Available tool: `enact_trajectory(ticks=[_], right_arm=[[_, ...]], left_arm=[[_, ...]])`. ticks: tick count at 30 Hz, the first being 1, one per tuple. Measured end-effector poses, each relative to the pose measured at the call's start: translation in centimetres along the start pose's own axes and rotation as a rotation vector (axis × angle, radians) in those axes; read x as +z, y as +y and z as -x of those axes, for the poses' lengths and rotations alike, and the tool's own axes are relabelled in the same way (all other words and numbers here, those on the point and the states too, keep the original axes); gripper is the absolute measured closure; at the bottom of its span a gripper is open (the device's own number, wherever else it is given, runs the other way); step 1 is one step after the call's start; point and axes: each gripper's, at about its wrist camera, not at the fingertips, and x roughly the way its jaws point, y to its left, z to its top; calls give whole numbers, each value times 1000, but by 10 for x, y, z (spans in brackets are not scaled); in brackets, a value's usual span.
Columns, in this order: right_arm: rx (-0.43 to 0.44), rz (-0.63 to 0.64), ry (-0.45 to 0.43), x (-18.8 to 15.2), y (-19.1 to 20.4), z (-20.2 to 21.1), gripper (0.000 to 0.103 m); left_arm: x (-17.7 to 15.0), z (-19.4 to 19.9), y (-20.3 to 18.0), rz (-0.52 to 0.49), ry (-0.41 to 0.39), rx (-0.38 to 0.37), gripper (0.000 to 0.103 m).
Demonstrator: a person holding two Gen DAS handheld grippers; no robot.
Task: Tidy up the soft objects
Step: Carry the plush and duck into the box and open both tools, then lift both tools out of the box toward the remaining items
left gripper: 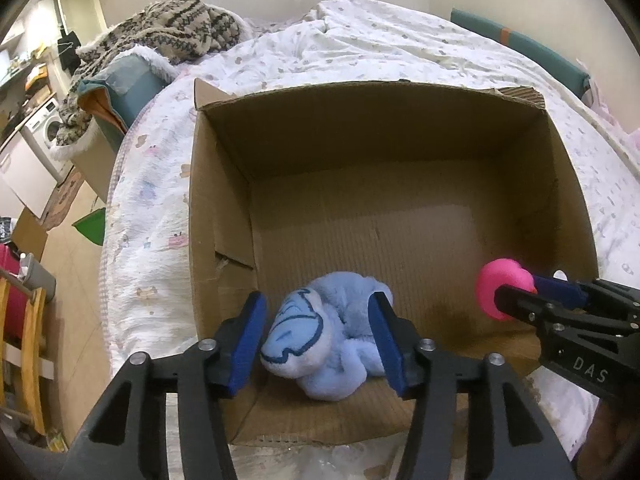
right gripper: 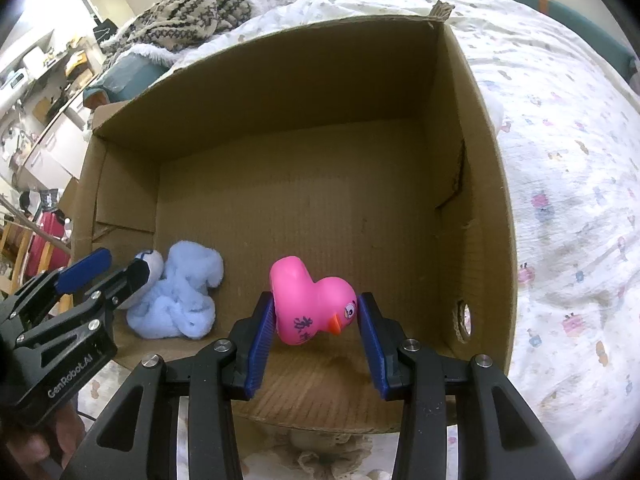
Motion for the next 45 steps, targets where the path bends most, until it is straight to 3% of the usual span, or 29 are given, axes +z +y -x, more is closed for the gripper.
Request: enact_trajectory(ticks=[2,9,11,14,19,23,45], right_arm=[[5,-1,-4,0,-1,2,59],[2,12,-48,0,1,13,58],[9,11,-68,0,1,19,43],[13,2,-95,-2,-1,27,34],[1,-6,-108,-5,-3,38,34],[-10,-16,-123,-11,-5,50,34],[-47,-117,-107,-64,-16,86,34]], left_arm=[[1,2,1,8,4,-8,40],[1,17,6,22,-29,-12,39],[0,21,8,32,-33,-17,38],[-1,28,12,49,-38,-16,38],[-1,38,22,80,-48,-40,38],[-7,49,25,83,-62,-44,31],[-59,85,35,136,-13,-80,31]])
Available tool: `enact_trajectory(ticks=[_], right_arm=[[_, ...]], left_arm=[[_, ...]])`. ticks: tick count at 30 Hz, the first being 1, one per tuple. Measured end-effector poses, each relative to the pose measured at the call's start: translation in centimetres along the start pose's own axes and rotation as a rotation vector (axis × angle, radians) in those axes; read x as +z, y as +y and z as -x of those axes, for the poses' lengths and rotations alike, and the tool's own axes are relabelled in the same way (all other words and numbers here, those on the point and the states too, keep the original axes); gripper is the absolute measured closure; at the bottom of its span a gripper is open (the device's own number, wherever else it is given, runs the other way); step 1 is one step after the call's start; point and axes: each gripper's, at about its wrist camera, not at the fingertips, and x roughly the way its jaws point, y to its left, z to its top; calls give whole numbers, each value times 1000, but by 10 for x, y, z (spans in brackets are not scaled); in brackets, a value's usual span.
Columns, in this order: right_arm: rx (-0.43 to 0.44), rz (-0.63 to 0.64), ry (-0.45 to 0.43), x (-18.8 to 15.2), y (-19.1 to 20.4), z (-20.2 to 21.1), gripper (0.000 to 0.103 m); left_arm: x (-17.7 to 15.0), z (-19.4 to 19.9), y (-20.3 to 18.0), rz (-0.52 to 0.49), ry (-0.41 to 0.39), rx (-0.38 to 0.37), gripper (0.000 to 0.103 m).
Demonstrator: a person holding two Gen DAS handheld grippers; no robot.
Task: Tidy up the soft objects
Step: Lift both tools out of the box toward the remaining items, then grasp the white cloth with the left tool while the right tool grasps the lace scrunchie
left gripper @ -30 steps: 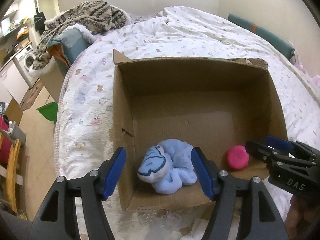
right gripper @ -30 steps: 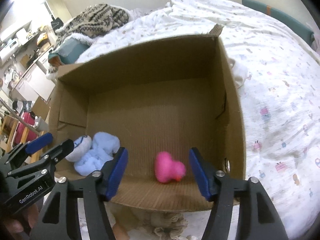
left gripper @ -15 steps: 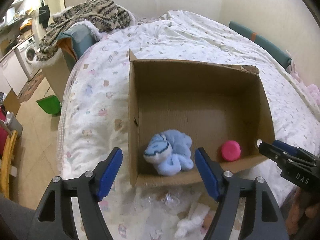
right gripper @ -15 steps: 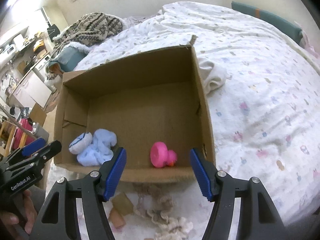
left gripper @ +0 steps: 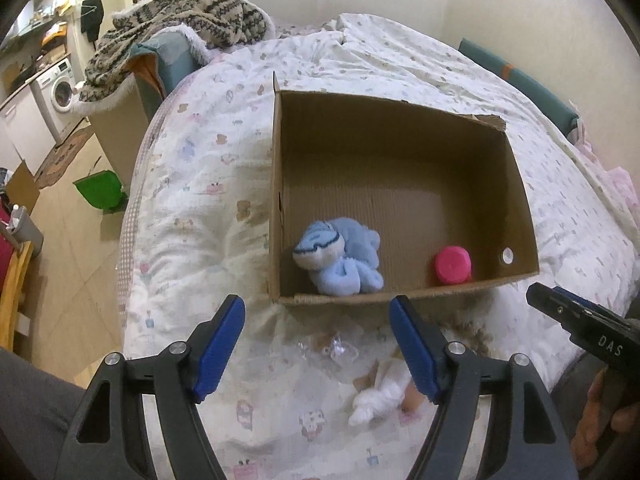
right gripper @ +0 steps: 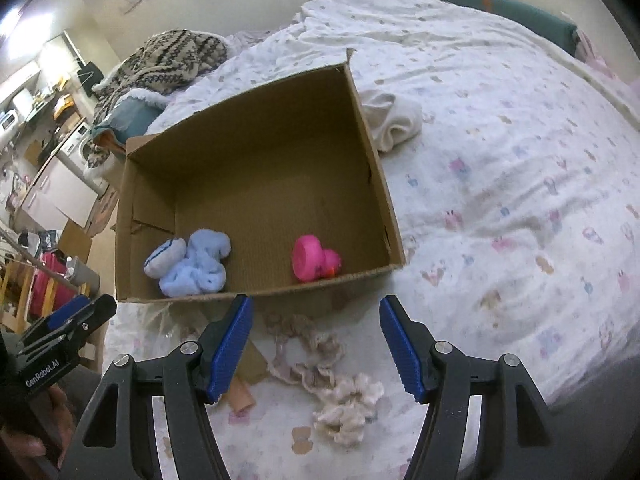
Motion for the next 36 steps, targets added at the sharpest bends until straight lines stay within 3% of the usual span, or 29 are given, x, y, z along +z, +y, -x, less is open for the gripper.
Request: enact_trajectory(ticks=[15,21,24,29,33,34,36], right_arm=[[-10,-34,30,-14,-9,5,34],[11,-112,99,-16,-24,-7,34],[15,-151,130,-18,-30,-15,34],[27,-188,167,-18,-35,-26,34],[30,-200,178,-18,-37,-30,34],[31,-203,181,-18,-38,-30,34],[33,-207,186,-18,-39,-32,34]], left_arm=[[-18,-5,6,60,70,9,31],[-22,-25,25,156,152,58,31],[-28,-40,30,197,228,10,31],[-48,-66,-2,108,377,-131,31],[-56,-78,-30,-4,404,-141,31],[-57,-81,-36,-35,405,-136,33],[-60,-85,-42,-70,412,-129,49]])
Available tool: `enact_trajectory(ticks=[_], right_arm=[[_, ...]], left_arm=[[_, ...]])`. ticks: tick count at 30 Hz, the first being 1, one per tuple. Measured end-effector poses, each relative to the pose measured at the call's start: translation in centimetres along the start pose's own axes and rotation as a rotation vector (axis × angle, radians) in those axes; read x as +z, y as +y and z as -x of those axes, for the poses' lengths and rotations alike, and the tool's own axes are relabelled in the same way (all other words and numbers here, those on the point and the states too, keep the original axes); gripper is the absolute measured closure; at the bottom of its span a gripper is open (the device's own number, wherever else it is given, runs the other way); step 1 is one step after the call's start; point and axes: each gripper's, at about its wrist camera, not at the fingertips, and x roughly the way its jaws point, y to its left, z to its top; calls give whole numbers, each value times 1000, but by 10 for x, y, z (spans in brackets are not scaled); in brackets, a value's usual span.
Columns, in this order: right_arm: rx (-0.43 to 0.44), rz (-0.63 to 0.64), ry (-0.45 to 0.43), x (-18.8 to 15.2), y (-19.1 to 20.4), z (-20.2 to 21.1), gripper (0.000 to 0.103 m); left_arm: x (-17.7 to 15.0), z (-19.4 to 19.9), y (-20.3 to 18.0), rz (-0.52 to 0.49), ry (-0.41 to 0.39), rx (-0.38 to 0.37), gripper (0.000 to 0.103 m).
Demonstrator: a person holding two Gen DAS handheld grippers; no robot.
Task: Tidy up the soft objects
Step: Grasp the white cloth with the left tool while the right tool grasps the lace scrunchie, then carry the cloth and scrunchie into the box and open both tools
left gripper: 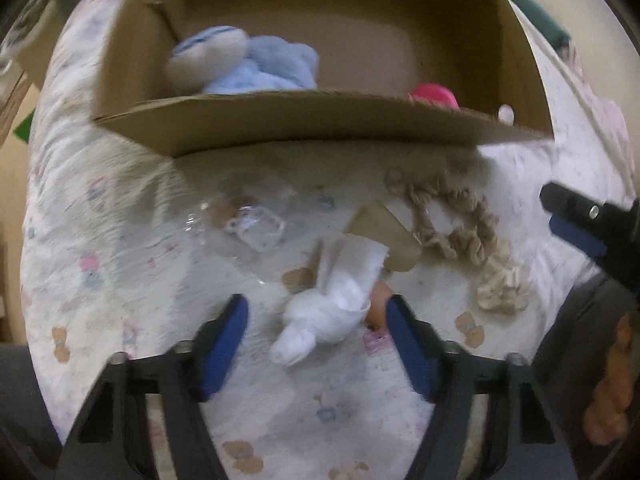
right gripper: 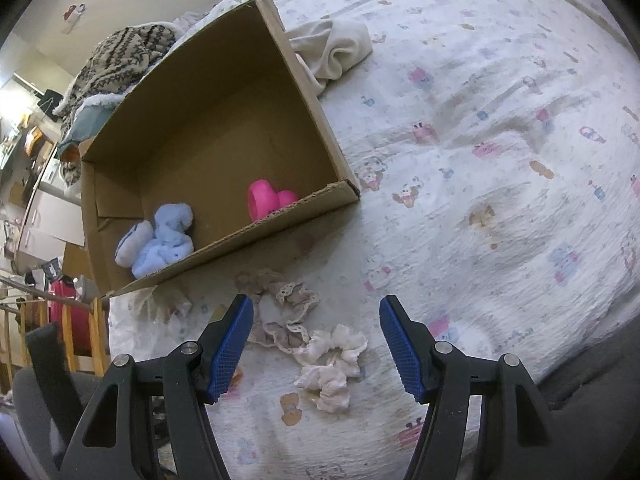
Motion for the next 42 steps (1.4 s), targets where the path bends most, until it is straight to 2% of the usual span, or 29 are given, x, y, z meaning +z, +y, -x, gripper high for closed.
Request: enact_trajectory(ticks=[1,2,7,11,14,17,18,19,20,24,29,35,42], right_arm=[[1,-2,1,0,-1,0,34],[2,-4,2,0,-1,-1,34],[25,-26,35,-1,-5,-6,34],[19,-10,130,-8,-1,-21,34],[-37,33,222,-16,7,-39,34],[-115,113,254,-22,20,-51,35],[-128,131,257,-23,22,-53,39],[-137,139,267,-25,23,-55,56],[-155,137,274,-26,23,-57,67],[-139,126,275,-27,22,-51,76],[-100,146,212,-33,31,-25,77],[7,186,34,-30,45,15,77],[74,191,-71,-24,46,41,76]], left_arm=[[-1,-2,-2,-12,10,5,63],[-1,-3,-1,-14,14,12,71],[-5,15,9,17,-29,7,75],[-8,37,24,70,-76,6,75],[-8,50,36,109,-102,30,75],[-7,54,41,122,-114,42,75],[-7,55,40,120,-116,44,74],[-8,56,40,117,-120,48,74],[-8,58,39,114,-126,53,74],[-8,60,35,116,-144,50,74],[-13,71,43,129,-186,85,74],[-17,78,55,168,-219,110,75],[-16,91,57,189,-291,140,75]])
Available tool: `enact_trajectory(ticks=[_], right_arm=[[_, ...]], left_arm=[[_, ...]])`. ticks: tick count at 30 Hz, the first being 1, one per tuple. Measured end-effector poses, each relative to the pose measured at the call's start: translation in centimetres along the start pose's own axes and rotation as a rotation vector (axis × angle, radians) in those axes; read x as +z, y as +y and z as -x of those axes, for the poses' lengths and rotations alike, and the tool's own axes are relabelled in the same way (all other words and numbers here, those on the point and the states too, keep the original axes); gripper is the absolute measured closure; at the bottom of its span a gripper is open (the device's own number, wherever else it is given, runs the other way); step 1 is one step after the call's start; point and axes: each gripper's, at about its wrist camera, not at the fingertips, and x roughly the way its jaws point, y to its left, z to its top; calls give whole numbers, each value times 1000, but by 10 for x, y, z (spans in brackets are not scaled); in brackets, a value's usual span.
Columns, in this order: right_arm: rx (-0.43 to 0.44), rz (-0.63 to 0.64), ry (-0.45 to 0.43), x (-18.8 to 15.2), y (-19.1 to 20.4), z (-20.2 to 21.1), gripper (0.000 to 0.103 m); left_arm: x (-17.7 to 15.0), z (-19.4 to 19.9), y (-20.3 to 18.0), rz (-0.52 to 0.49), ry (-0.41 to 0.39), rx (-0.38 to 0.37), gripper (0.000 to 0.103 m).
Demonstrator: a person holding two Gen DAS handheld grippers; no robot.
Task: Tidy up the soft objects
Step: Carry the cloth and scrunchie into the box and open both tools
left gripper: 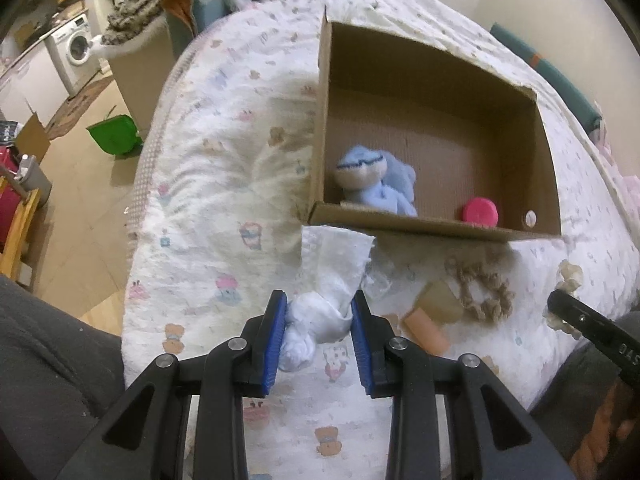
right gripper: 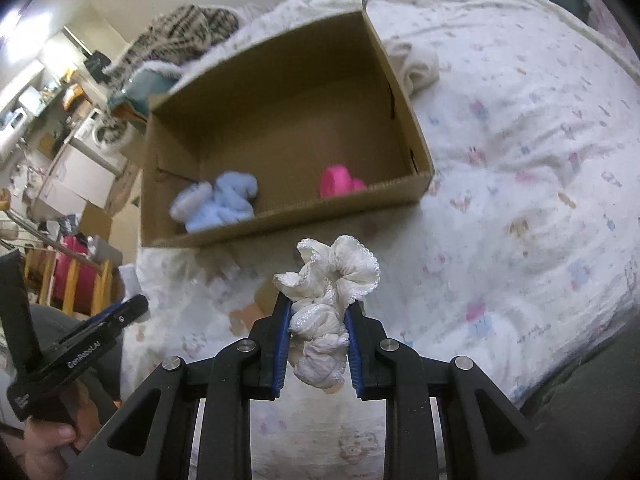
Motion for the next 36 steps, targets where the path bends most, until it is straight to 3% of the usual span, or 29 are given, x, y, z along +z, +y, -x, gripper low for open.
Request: enact_trajectory(ticks=[8,16,36], right_arm=[[28,49,-107,9,17,11,76],[60,47,-169,34,20,18,76],[29,92,-170,97,21,-24,76]], left_arm=[[12,21,-1,10,-84,19,75],[46,31,-19,-27,-133,5,75],[111,-8,-78,-173,-162,14,75]])
